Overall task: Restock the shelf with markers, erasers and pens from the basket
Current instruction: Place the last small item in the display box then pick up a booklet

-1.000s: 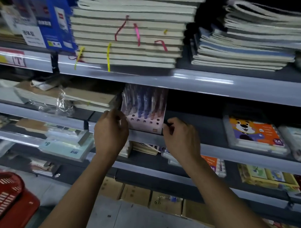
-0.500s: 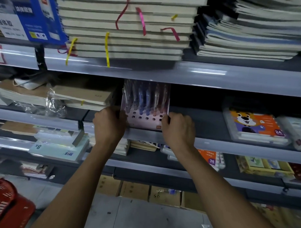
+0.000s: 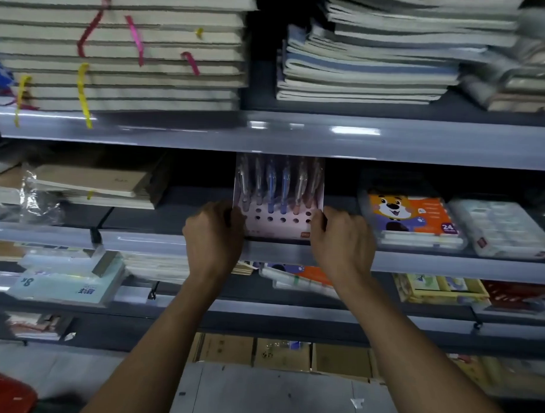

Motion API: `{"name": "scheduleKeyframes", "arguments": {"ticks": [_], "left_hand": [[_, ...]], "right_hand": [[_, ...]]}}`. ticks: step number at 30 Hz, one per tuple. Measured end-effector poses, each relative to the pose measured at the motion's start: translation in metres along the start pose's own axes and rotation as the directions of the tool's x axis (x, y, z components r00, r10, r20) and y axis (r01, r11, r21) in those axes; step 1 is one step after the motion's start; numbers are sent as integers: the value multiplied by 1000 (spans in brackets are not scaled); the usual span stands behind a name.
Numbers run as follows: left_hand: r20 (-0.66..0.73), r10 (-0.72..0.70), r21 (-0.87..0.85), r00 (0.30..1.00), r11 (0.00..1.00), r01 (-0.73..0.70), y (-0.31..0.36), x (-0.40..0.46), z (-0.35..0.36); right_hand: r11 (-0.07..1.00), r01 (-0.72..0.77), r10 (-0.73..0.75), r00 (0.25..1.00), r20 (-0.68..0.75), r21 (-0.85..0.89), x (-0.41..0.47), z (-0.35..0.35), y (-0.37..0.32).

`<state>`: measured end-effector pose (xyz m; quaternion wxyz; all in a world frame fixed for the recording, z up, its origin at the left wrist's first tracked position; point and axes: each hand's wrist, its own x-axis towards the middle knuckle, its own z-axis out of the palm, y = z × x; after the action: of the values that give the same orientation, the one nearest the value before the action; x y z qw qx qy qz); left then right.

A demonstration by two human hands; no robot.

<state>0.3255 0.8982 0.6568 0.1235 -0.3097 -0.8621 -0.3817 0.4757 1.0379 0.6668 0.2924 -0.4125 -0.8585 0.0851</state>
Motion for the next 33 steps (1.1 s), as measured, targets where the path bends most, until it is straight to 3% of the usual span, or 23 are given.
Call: {"name": "scheduleKeyframes", "arguments": {"ticks": [3,11,15,18,25,33], "left_hand": [[8,24,-4,1000,1000,-24,18,-3,12],[-3,42,4,999,999,-42,48,-13,37],[21,28,-33,999,999,-27,45,-16,43],[-62,28,-94,998,995,-34,44,-25,42],[-89,178,-65,980,981,-184,37,-45,42],[-125,208,13,970,978,-208,26,-52,46]], "right_hand": [[999,-31,29,998,-52,-44,3,-11,18],[985,-84,86,996,8,-150,5,-28,50],[998,-53,54,999,7,-46,1,-33,58],[993,72,-70,997,-30,90,-8,-36,61],[982,166,-169,985,27,88,-17,-32,71],[981,161,-162,987,1,104,-15,-28,71]]}}
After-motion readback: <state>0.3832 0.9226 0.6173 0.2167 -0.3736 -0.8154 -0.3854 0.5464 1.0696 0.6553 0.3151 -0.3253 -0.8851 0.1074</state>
